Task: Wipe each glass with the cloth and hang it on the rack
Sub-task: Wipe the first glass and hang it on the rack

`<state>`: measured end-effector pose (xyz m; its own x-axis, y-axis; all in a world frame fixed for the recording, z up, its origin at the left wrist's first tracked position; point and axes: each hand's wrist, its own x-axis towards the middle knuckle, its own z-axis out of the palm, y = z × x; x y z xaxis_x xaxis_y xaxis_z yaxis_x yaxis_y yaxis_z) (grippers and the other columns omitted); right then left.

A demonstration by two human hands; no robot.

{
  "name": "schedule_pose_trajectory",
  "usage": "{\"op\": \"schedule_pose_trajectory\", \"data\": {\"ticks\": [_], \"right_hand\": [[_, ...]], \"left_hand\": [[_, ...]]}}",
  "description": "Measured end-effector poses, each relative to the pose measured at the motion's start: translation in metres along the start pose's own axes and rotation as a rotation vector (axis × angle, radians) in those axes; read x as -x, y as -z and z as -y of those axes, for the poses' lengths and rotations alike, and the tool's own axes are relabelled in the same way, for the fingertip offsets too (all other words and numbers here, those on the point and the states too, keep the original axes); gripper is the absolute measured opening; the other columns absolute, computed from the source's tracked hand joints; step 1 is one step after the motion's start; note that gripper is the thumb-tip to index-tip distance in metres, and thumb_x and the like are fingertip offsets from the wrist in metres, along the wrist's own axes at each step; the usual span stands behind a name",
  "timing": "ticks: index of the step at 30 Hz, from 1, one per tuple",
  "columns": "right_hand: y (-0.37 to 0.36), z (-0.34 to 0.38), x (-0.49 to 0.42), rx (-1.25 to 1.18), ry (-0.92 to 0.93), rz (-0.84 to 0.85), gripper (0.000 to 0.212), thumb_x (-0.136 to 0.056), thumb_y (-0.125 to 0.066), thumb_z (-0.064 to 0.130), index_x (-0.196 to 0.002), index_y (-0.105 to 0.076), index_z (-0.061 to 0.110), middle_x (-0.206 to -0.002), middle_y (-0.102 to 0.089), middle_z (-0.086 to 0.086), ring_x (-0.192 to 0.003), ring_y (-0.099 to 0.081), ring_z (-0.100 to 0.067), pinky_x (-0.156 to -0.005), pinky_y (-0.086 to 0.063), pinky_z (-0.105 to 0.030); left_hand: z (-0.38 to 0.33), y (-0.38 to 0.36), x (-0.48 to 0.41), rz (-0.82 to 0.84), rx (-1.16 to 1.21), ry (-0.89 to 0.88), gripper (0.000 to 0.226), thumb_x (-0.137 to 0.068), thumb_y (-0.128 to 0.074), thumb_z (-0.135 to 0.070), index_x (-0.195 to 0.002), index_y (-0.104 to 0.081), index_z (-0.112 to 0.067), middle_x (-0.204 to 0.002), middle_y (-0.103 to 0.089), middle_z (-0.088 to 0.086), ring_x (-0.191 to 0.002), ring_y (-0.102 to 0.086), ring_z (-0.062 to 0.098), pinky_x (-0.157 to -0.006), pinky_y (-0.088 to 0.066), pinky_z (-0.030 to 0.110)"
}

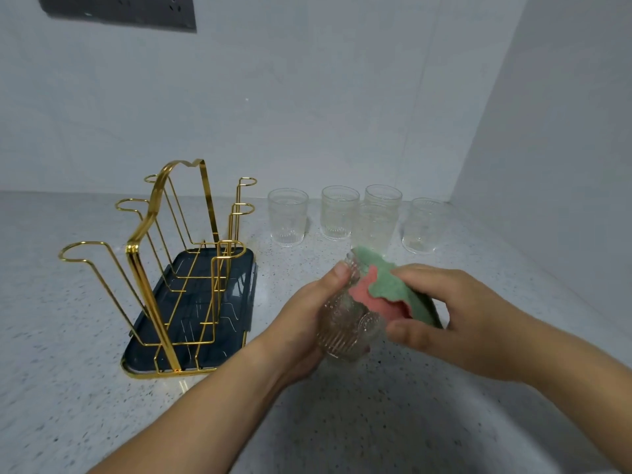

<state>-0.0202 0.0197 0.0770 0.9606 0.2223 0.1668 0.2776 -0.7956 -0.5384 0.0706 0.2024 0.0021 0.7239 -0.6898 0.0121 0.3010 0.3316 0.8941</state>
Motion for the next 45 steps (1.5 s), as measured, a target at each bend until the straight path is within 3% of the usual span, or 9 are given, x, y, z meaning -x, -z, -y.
{"op": "schedule_pose_trajectory", "data": {"ticks": [5, 10, 15, 23, 28, 30, 34, 41, 45], "right_hand": [[0.007, 0.011, -0.013, 0.015, -0.096, 0.307, 0.056, -0.070, -0.074, 0.073, -0.094, -0.069, 0.023, -0.083, -0.072, -0.001, -0.073, -0.068, -0.025, -0.073, -0.059, -0.048], [0.008, 0.024, -0.015, 0.281, -0.189, 0.496, 0.064, -0.078, -0.079, 0.057, -0.056, -0.033, 0.018, -0.046, -0.026, 0.006, -0.042, -0.025, -0.012, -0.044, -0.023, -0.025], [0.001, 0.020, -0.018, 0.125, -0.188, 0.559, 0.018, -0.090, -0.070, 0.042, -0.076, -0.066, 0.032, -0.064, -0.061, 0.007, -0.058, -0.058, -0.012, -0.065, -0.055, -0.030], [0.006, 0.004, -0.013, -0.445, -0.220, 0.342, 0.027, -0.091, -0.073, 0.009, -0.101, -0.078, 0.033, -0.105, -0.077, 0.016, -0.098, -0.071, -0.008, -0.079, -0.054, -0.016], [-0.011, -0.010, -0.019, -0.771, -0.293, 0.178, 0.052, -0.075, -0.082, 0.030, -0.123, -0.069, 0.012, -0.124, -0.065, -0.032, -0.121, -0.049, -0.062, -0.097, -0.040, -0.064], [-0.017, -0.002, -0.019, -0.720, -0.243, 0.210, 0.042, -0.086, -0.078, 0.034, -0.120, -0.070, 0.012, -0.116, -0.069, -0.030, -0.111, -0.057, -0.058, -0.100, -0.044, -0.071], [-0.024, 0.011, -0.019, -0.492, -0.204, 0.146, 0.025, -0.102, -0.055, 0.040, -0.098, -0.073, 0.022, -0.069, -0.070, 0.005, -0.056, -0.063, -0.006, -0.056, -0.055, -0.030], [-0.026, 0.000, -0.024, 0.405, 0.178, 0.201, 0.050, -0.094, -0.035, 0.069, -0.108, -0.069, 0.035, -0.105, -0.071, 0.019, -0.101, -0.058, 0.000, -0.117, -0.025, -0.029], [-0.030, 0.000, -0.023, 0.099, 0.126, 0.139, 0.035, -0.101, -0.043, 0.051, -0.096, -0.069, 0.028, -0.091, -0.070, 0.013, -0.092, -0.064, -0.007, -0.105, -0.042, -0.042]], "left_hand": [[-0.001, -0.002, 0.003, 0.051, -0.021, 0.036, 0.094, -0.074, -0.082, -0.067, -0.131, -0.065, 0.005, -0.132, -0.065, 0.034, -0.124, -0.063, 0.046, -0.118, -0.041, 0.060], [0.002, 0.000, 0.003, 0.064, -0.074, 0.063, 0.071, -0.071, -0.086, -0.062, -0.108, -0.077, -0.002, -0.107, -0.074, 0.024, -0.098, -0.072, 0.035, -0.092, -0.058, 0.041], [0.000, -0.002, 0.006, 0.029, -0.161, 0.053, 0.059, -0.081, -0.075, -0.054, -0.107, -0.072, 0.000, -0.101, -0.071, 0.023, -0.093, -0.067, 0.035, -0.084, -0.057, 0.039], [-0.004, -0.001, 0.003, -0.075, -0.049, 0.004, 0.063, -0.086, -0.062, -0.061, -0.123, -0.062, -0.010, -0.121, -0.072, 0.021, -0.094, -0.073, 0.030, -0.079, -0.058, 0.045], [0.006, -0.010, 0.002, -0.132, -0.288, -0.216, 0.034, -0.095, -0.056, -0.046, -0.113, -0.056, -0.016, -0.096, -0.072, 0.002, -0.079, -0.068, 0.020, -0.057, -0.057, 0.036], [0.008, -0.009, 0.002, -0.170, -0.286, -0.230, 0.034, -0.094, -0.053, -0.046, -0.107, -0.054, -0.015, -0.089, -0.069, 0.002, -0.073, -0.065, 0.019, -0.054, -0.054, 0.036], [0.007, -0.008, 0.002, -0.276, -0.179, -0.138, 0.045, -0.089, -0.057, -0.052, -0.104, -0.059, -0.010, -0.093, -0.071, 0.009, -0.068, -0.066, 0.019, -0.054, -0.053, 0.036], [-0.003, -0.008, 0.001, -0.169, 0.211, 0.182, 0.054, -0.102, -0.046, -0.052, -0.116, -0.077, -0.010, -0.105, -0.075, 0.016, -0.091, -0.069, 0.031, -0.072, -0.051, 0.039], [0.002, -0.010, -0.002, -0.241, 0.077, 0.079, 0.062, -0.098, -0.051, -0.057, -0.115, -0.071, -0.001, -0.099, -0.072, 0.018, -0.081, -0.066, 0.030, -0.063, -0.048, 0.035]]}}
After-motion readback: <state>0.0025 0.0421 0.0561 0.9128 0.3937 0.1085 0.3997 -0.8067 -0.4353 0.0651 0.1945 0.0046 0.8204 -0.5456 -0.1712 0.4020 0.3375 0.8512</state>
